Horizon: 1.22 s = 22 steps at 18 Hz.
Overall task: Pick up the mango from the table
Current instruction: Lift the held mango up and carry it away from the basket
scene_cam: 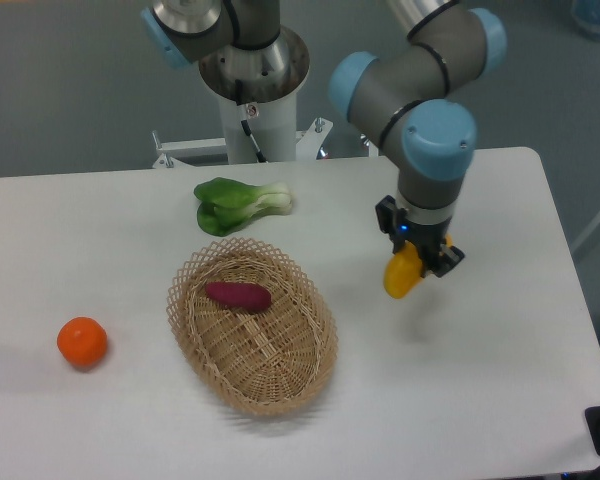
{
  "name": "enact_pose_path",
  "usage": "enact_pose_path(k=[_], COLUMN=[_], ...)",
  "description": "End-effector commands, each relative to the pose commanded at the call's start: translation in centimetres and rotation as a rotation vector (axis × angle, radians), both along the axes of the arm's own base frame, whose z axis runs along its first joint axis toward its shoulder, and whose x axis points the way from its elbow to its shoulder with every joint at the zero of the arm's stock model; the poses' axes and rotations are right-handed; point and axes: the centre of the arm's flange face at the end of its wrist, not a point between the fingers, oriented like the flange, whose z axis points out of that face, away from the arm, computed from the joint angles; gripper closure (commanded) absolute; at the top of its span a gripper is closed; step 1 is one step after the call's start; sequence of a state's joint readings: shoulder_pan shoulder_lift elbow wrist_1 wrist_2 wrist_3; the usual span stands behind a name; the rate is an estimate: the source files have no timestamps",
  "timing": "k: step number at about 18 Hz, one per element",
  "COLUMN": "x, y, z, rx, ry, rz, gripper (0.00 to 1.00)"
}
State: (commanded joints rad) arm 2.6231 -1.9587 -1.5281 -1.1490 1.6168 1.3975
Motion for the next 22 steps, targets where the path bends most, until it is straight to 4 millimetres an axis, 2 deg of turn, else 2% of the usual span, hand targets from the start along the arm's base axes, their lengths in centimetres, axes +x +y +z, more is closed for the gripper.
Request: enact_pose_path(k=[7, 10, 13, 22], x=[-2.9, -4.2, -5.4, -5.5], y=[0.7, 0.2, -0.4, -0.3], z=[-1.6, -0.8, -0.9, -0.9], rx=[0.044, 0.053, 0.056, 0.072], ry=[0.023, 0.039, 0.043, 0.034], rz=[0.068, 0.074, 0.085, 0.086], gripper=[0.47, 0.47, 0.47, 0.47])
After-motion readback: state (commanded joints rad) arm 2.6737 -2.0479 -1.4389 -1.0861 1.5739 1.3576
